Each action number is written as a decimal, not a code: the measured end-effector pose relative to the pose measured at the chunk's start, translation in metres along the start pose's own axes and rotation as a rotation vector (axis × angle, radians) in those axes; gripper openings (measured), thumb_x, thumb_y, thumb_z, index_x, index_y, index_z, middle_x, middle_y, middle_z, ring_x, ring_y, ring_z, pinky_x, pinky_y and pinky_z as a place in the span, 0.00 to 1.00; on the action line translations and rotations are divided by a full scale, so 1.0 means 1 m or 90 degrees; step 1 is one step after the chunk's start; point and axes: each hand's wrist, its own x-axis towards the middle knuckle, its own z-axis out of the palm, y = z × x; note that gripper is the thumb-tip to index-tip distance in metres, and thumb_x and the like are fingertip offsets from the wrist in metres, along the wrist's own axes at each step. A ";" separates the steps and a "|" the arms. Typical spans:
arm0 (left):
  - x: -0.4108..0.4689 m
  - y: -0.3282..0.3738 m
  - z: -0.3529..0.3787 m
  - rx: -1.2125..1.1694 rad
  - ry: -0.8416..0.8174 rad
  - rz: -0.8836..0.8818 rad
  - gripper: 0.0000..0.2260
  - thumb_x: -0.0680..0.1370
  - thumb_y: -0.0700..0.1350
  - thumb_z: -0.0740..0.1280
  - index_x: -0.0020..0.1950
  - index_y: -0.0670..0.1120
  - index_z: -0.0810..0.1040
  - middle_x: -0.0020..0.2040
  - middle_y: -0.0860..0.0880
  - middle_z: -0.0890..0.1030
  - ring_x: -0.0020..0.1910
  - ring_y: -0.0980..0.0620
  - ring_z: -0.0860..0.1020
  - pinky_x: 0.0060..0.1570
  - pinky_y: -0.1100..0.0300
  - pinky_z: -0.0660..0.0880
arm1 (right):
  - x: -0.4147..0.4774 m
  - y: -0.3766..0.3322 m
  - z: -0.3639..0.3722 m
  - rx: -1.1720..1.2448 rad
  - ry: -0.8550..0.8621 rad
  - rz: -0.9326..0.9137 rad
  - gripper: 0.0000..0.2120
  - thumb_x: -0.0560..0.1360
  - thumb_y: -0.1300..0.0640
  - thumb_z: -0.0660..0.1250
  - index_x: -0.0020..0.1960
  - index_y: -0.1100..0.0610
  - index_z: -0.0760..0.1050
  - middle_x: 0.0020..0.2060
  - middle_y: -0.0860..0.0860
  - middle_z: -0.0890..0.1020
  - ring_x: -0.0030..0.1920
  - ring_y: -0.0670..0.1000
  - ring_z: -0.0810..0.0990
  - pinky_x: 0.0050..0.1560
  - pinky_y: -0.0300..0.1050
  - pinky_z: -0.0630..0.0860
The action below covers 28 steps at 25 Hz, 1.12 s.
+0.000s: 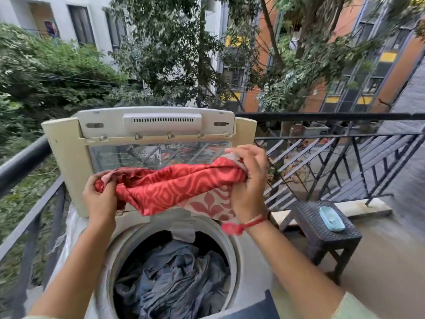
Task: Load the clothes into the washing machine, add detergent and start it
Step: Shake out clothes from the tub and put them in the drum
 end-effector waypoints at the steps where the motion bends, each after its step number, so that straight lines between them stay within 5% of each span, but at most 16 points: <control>1: 0.004 -0.002 -0.012 0.031 -0.003 -0.017 0.05 0.75 0.41 0.67 0.47 0.50 0.79 0.42 0.46 0.79 0.41 0.48 0.77 0.43 0.54 0.76 | -0.021 -0.011 0.026 0.046 -0.097 0.011 0.10 0.72 0.58 0.63 0.51 0.59 0.79 0.50 0.55 0.76 0.52 0.42 0.74 0.55 0.32 0.70; 3: 0.001 -0.019 -0.034 0.165 -0.088 -0.074 0.07 0.75 0.39 0.68 0.52 0.42 0.78 0.41 0.44 0.78 0.37 0.50 0.76 0.36 0.63 0.74 | -0.079 -0.004 0.069 -0.006 -0.430 0.023 0.17 0.72 0.55 0.58 0.59 0.56 0.75 0.54 0.54 0.78 0.56 0.49 0.75 0.61 0.45 0.71; 5: -0.010 -0.046 -0.057 0.356 -0.272 -0.166 0.14 0.73 0.43 0.71 0.56 0.41 0.78 0.41 0.43 0.80 0.37 0.48 0.76 0.34 0.63 0.73 | -0.142 0.040 0.089 -0.274 -0.919 0.009 0.24 0.72 0.56 0.60 0.68 0.55 0.67 0.60 0.56 0.77 0.59 0.57 0.74 0.66 0.54 0.66; 7: -0.023 -0.075 -0.076 0.629 -0.542 -0.268 0.26 0.68 0.54 0.72 0.62 0.43 0.76 0.55 0.41 0.80 0.50 0.47 0.77 0.49 0.58 0.74 | -0.182 0.080 0.082 -0.448 -1.266 0.067 0.26 0.72 0.53 0.66 0.69 0.55 0.67 0.65 0.57 0.74 0.61 0.59 0.74 0.63 0.54 0.68; 8: -0.032 -0.087 -0.078 0.770 -0.676 -0.284 0.29 0.68 0.57 0.70 0.65 0.45 0.74 0.61 0.44 0.78 0.57 0.48 0.76 0.56 0.58 0.71 | -0.184 0.091 0.069 -0.410 -1.314 0.132 0.25 0.73 0.52 0.67 0.68 0.56 0.68 0.65 0.56 0.74 0.61 0.57 0.75 0.60 0.49 0.70; 10: -0.051 -0.105 -0.071 0.897 -0.815 -0.218 0.31 0.67 0.60 0.68 0.66 0.47 0.71 0.64 0.46 0.75 0.60 0.49 0.74 0.57 0.60 0.69 | -0.154 0.104 0.038 -0.205 -1.181 0.219 0.25 0.73 0.53 0.69 0.68 0.56 0.69 0.66 0.51 0.73 0.63 0.48 0.72 0.64 0.40 0.67; 11: -0.061 -0.111 -0.060 0.893 -0.810 -0.166 0.32 0.68 0.60 0.69 0.68 0.48 0.69 0.65 0.45 0.73 0.61 0.48 0.73 0.57 0.58 0.69 | -0.129 0.112 0.021 -0.150 -1.009 0.253 0.25 0.73 0.53 0.69 0.68 0.53 0.68 0.66 0.50 0.71 0.64 0.46 0.69 0.67 0.40 0.64; 13: -0.083 -0.122 -0.021 0.817 -0.757 -0.067 0.41 0.67 0.59 0.73 0.73 0.48 0.60 0.69 0.43 0.66 0.68 0.44 0.67 0.64 0.54 0.67 | -0.077 0.139 -0.021 -0.202 -0.659 0.258 0.31 0.70 0.47 0.71 0.70 0.47 0.64 0.70 0.49 0.66 0.70 0.48 0.63 0.72 0.51 0.59; 14: -0.091 -0.125 0.005 0.754 -0.742 -0.048 0.46 0.66 0.59 0.75 0.76 0.47 0.55 0.71 0.43 0.62 0.71 0.44 0.63 0.68 0.52 0.64 | -0.064 0.161 -0.044 -0.259 -0.569 0.292 0.37 0.68 0.43 0.72 0.72 0.46 0.60 0.72 0.49 0.62 0.72 0.50 0.59 0.73 0.53 0.56; 16: -0.112 -0.129 0.061 0.591 -0.753 -0.109 0.53 0.65 0.58 0.76 0.78 0.48 0.45 0.75 0.46 0.55 0.75 0.46 0.55 0.73 0.53 0.57 | -0.066 0.186 -0.080 -0.281 -0.580 0.474 0.49 0.62 0.34 0.72 0.75 0.49 0.54 0.73 0.49 0.59 0.73 0.51 0.57 0.73 0.50 0.56; 18: -0.139 -0.138 0.104 0.468 -0.784 -0.185 0.55 0.65 0.57 0.77 0.78 0.49 0.41 0.76 0.49 0.53 0.75 0.50 0.54 0.73 0.57 0.55 | -0.108 0.211 -0.100 -0.234 -0.547 0.582 0.52 0.56 0.24 0.65 0.73 0.48 0.60 0.67 0.50 0.71 0.68 0.53 0.69 0.68 0.50 0.66; 20: -0.156 -0.152 0.125 0.464 -0.794 -0.169 0.48 0.68 0.56 0.75 0.78 0.49 0.47 0.74 0.52 0.60 0.73 0.53 0.61 0.70 0.63 0.58 | -0.136 0.217 -0.105 -0.261 -0.442 0.551 0.33 0.66 0.29 0.59 0.66 0.45 0.70 0.56 0.53 0.81 0.57 0.57 0.78 0.58 0.54 0.75; 22: -0.172 -0.161 0.128 0.504 -0.782 -0.069 0.31 0.72 0.53 0.71 0.73 0.51 0.64 0.67 0.54 0.73 0.66 0.53 0.72 0.63 0.63 0.68 | -0.144 0.217 -0.107 -0.386 -0.356 0.451 0.19 0.73 0.44 0.57 0.60 0.45 0.76 0.49 0.55 0.84 0.50 0.58 0.81 0.50 0.54 0.78; 24: -0.177 -0.145 0.120 0.543 -0.736 0.139 0.14 0.74 0.49 0.66 0.60 0.52 0.76 0.54 0.53 0.80 0.55 0.48 0.79 0.49 0.60 0.72 | -0.139 0.197 -0.110 -0.478 -0.341 0.385 0.16 0.74 0.55 0.59 0.59 0.48 0.78 0.47 0.55 0.85 0.47 0.58 0.82 0.47 0.51 0.78; 26: -0.161 -0.106 0.111 0.556 -0.647 0.303 0.09 0.74 0.45 0.66 0.53 0.51 0.79 0.45 0.51 0.78 0.46 0.46 0.79 0.39 0.58 0.69 | -0.122 0.163 -0.101 -0.506 -0.306 0.318 0.16 0.75 0.60 0.61 0.59 0.50 0.78 0.44 0.55 0.85 0.42 0.57 0.82 0.41 0.47 0.77; 28: -0.128 -0.058 0.096 0.539 -0.496 0.357 0.07 0.74 0.45 0.68 0.51 0.50 0.81 0.40 0.52 0.77 0.39 0.46 0.78 0.33 0.57 0.70 | -0.090 0.117 -0.079 -0.491 -0.219 0.130 0.16 0.74 0.59 0.58 0.57 0.53 0.80 0.37 0.52 0.85 0.35 0.53 0.81 0.33 0.42 0.75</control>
